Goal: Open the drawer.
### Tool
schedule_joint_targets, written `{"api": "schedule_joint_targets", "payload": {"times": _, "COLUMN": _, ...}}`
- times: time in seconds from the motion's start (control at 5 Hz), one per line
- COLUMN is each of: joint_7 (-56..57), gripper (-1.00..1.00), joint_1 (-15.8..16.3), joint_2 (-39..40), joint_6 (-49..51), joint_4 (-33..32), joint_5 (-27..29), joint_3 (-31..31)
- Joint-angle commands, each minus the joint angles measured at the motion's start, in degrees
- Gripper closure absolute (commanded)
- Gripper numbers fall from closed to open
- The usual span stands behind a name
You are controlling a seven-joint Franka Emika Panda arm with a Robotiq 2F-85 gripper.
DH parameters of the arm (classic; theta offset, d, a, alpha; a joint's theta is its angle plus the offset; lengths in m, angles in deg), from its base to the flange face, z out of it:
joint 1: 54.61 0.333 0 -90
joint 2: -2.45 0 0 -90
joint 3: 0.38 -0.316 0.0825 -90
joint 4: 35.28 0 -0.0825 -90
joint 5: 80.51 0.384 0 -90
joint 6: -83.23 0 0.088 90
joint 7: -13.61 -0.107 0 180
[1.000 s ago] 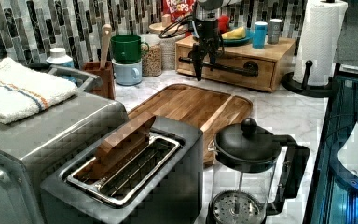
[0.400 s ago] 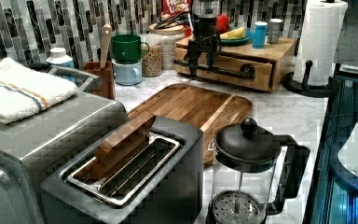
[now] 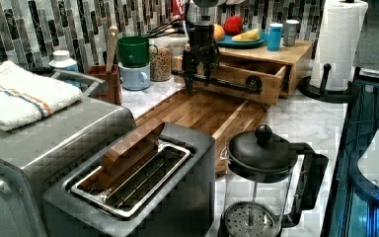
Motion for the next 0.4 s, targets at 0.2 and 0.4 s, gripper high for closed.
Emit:
{"api": "schedule_joint_targets", "payload": {"times": 0.2, "joint_7": -8.0, "gripper": -1.0, "joint_1": 9.1, "joint_2": -4.5, "joint_6": 4.9, "joint_4": 0.1, "joint_5": 4.9, "joint_3": -8.8}}
{"api": "schedule_joint_targets", "payload": {"times": 0.4, "joint_7": -8.9, "gripper": -1.0, "joint_1": 8.4, "joint_2": -3.8, "joint_6": 5.0, "joint_4": 1.3, "joint_5": 5.8, "joint_3": -10.1}}
